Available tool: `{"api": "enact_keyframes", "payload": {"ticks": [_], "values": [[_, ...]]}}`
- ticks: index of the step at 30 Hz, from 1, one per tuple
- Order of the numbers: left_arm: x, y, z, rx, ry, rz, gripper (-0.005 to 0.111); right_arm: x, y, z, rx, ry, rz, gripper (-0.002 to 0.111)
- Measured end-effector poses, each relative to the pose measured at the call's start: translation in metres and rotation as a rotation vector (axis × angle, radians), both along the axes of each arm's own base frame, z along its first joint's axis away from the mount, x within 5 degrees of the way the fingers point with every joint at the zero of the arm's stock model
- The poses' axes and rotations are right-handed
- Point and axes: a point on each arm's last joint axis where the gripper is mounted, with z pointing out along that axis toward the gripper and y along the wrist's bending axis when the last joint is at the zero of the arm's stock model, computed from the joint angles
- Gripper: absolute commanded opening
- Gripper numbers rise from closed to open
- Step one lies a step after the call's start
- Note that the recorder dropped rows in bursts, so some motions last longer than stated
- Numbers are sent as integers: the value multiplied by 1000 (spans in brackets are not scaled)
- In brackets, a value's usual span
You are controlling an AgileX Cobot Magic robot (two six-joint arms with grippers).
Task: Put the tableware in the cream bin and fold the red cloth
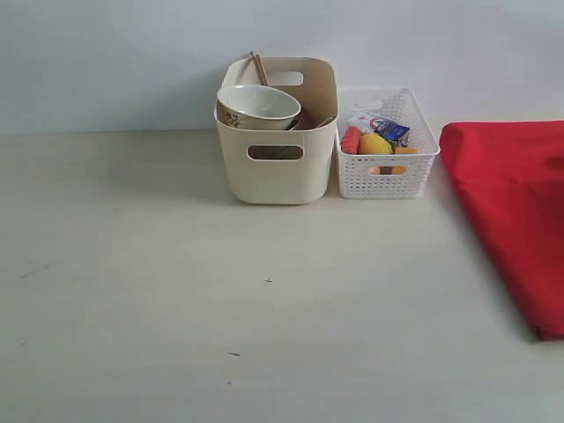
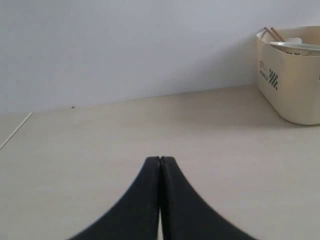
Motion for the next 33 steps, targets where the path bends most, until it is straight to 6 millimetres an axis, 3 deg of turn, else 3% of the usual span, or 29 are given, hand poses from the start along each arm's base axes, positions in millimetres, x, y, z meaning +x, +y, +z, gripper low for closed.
{"api": "enact_keyframes", "payload": {"ticks": [12,22,28,33], "values": [[0,1,0,0,0,9,0,40,36,-2,16,-106,5,0],[0,1,0,0,0,21,0,53,35,-8,30,-211,-59,1],[0,1,0,0,0,21,0,60,32,-11,26,-246,-38,23],[0,2,0,2,0,28,0,63,30,-8,-11,-279,3,56]]}}
